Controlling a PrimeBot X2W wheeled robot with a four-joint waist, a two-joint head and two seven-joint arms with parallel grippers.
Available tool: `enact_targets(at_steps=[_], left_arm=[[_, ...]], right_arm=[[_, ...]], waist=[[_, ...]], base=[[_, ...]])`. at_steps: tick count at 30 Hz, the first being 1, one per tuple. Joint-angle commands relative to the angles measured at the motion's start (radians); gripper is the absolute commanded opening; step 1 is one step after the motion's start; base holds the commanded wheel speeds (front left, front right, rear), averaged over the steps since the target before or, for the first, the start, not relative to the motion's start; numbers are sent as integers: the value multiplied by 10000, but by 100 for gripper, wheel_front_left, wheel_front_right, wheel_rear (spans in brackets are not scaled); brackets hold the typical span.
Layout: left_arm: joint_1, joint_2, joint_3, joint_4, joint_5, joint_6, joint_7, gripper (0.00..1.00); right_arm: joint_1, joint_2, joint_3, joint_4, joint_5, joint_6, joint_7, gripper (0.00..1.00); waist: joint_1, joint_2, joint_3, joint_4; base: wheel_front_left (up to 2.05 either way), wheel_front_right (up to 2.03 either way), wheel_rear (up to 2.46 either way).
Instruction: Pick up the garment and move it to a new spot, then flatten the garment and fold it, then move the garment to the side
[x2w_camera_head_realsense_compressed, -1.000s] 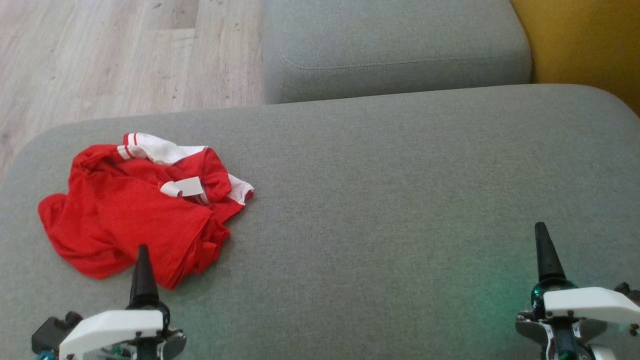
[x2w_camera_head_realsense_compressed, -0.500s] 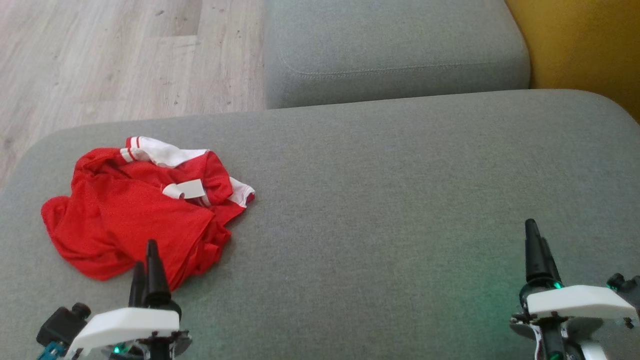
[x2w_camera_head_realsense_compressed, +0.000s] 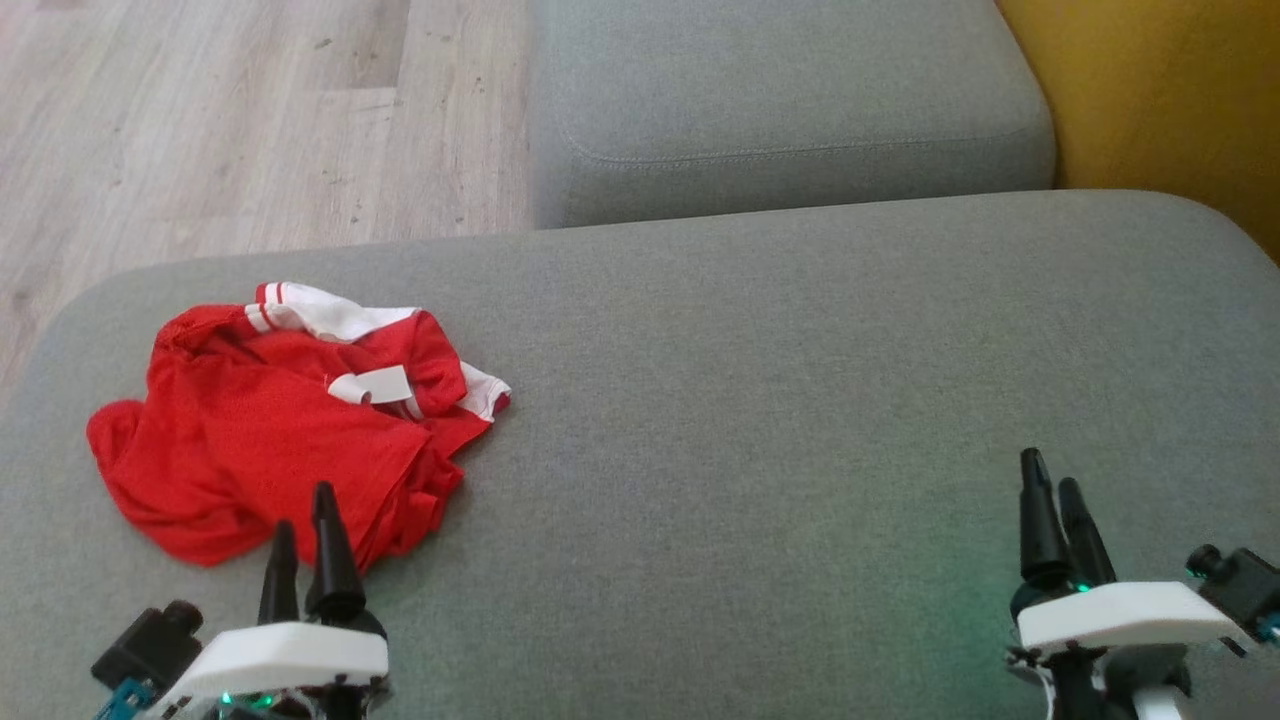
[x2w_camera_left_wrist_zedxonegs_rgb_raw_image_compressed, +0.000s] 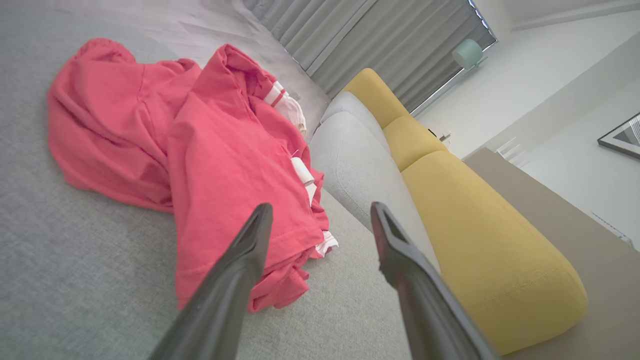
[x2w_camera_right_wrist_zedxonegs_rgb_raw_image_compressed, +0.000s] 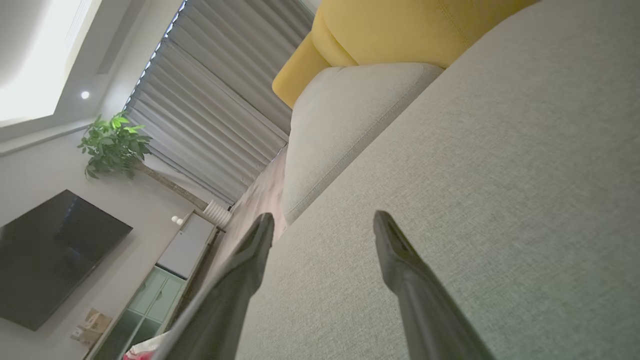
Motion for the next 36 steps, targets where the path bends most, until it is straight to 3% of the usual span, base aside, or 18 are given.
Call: enact_targets(at_steps=[1,36], left_arm=[[-259,98,80,-400,295,28,-119,100],[56,135,-676,-475,5023,565,-1117,100]], right_arm=[[-287,-94,197,-421,-304,79,-137,100],[173,-116,846,-728,-4780,124,-1140,100]], waist=[[0,0,-6,0],[0,0,-425,-7]], base=[[0,0,0],[0,0,0]])
